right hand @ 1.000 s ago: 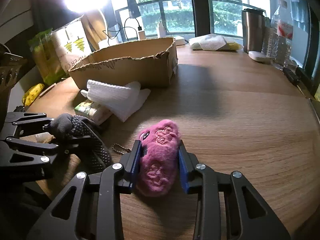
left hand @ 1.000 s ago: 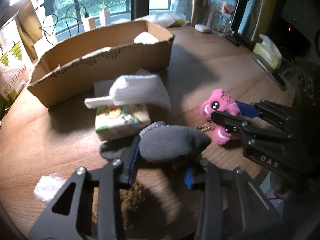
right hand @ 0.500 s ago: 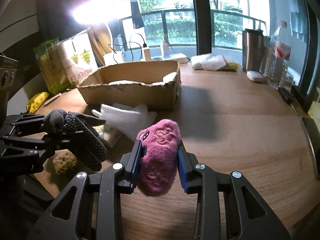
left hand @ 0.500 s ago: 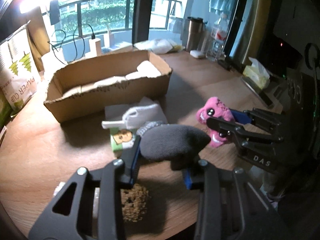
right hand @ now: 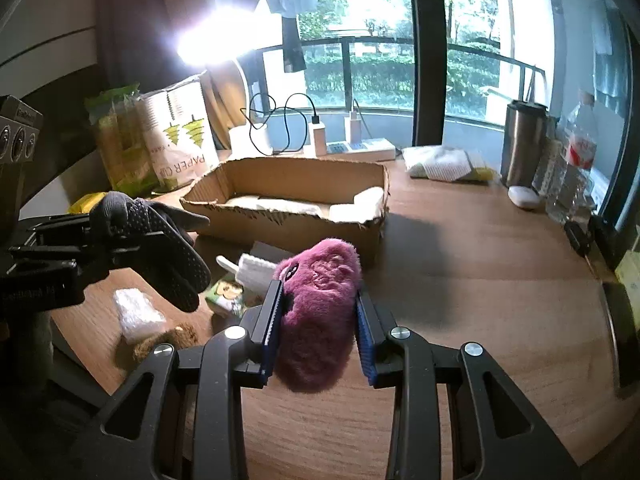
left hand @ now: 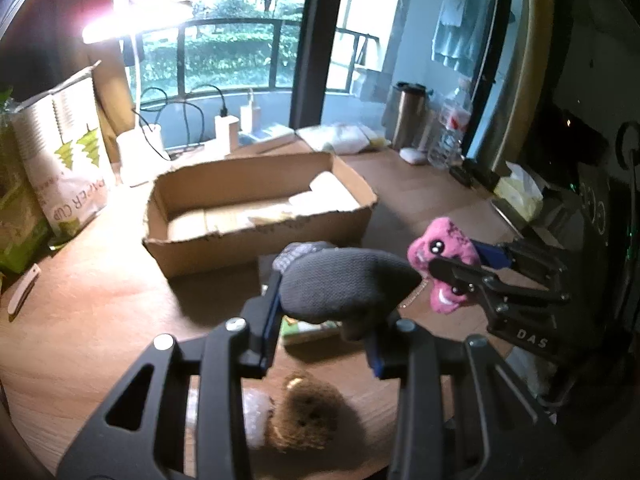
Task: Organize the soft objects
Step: 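Carry the gray sock with the left gripper while the right gripper carries the pink plush to the box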
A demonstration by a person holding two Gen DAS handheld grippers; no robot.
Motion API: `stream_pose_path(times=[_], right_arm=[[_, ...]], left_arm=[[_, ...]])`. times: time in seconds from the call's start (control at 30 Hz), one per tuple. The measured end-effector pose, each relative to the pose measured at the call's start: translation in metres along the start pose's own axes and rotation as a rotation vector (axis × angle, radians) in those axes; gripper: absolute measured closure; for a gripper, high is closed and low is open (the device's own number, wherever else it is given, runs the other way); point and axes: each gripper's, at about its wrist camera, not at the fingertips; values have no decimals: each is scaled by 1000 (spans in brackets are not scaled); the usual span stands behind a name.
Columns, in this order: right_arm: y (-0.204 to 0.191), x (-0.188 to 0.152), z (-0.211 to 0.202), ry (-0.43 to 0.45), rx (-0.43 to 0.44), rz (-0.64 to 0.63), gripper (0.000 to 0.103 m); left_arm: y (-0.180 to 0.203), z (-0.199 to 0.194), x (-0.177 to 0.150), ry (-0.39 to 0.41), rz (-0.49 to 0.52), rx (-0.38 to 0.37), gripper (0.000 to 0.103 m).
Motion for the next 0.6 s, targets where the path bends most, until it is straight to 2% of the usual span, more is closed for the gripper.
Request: stream_pose_path(times=[0.6], right_arm=[[-11,36,7,31,-8,-38,68]], left_arm=[[-47,-13,23,78,-64,45,67]])
Point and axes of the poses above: each gripper's, at about its wrist camera, not at the fingertips, and z roughly the way its jaws point, y to its right, x to its top, and after that the axes turned 1 degree about y, right-handed
